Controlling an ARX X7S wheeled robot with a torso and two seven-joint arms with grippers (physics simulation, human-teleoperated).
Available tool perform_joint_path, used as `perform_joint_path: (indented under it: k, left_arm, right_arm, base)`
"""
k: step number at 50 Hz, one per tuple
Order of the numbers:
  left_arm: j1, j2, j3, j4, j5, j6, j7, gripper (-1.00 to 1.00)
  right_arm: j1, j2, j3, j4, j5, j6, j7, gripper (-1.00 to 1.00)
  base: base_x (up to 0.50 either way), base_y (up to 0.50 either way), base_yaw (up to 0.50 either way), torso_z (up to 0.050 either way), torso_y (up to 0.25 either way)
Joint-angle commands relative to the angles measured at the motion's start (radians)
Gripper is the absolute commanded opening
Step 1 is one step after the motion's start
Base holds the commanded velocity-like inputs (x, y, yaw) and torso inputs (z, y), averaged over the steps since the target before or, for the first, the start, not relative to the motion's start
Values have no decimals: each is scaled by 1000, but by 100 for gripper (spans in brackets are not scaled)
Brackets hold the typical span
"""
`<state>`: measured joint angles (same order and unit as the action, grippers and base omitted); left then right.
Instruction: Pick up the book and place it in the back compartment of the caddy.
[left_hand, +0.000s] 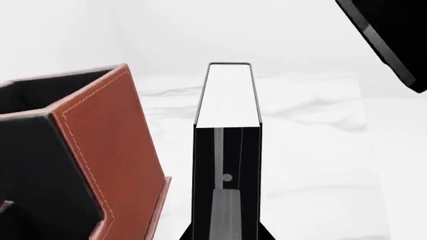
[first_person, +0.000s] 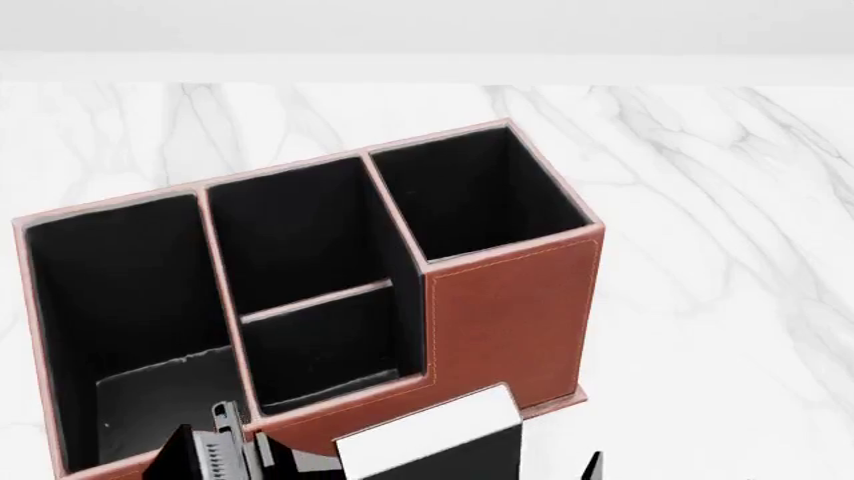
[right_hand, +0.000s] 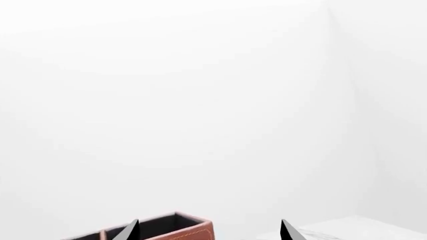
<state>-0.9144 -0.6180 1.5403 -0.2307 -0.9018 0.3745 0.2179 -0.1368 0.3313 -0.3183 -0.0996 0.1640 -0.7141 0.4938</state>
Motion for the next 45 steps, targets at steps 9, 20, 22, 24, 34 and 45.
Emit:
perform_joint_path:
  k: [9, 20, 22, 24, 34, 45]
  left_arm:
    - [-71, -148, -41, 207, -34, -77, -79, -100]
    - [-125, -215, -52, 273, -57, -140, -108, -100]
    - [-136, -224, -51, 286, -57, -157, -117, -100]
    - [-152, -230, -58, 285, -68, -170, -117, -100]
    - [-188, -233, -67, 270, -98, -216, -110, -100]
    - [-199, -232, -75, 243, -147, -233, -56, -100]
  right_arm:
    - [13, -3, -9, 17, -9, 9, 2, 100]
    - [13, -2, -11, 19, -12, 7, 5, 100]
    - [14, -4, -13, 20, -15, 10, 5, 100]
    - [12, -4, -14, 18, -18, 10, 7, 100]
    - [14, -3, -17, 22, -22, 8, 8, 100]
    - [19, -6, -26, 31, -30, 12, 7, 100]
  base:
    - [0, 0, 0, 0, 1]
    - [0, 0, 0, 0, 1]
    - [0, 0, 0, 0, 5]
    - [0, 0, 0, 0, 0]
    - [0, 0, 0, 0, 1]
    - [0, 0, 0, 0, 1]
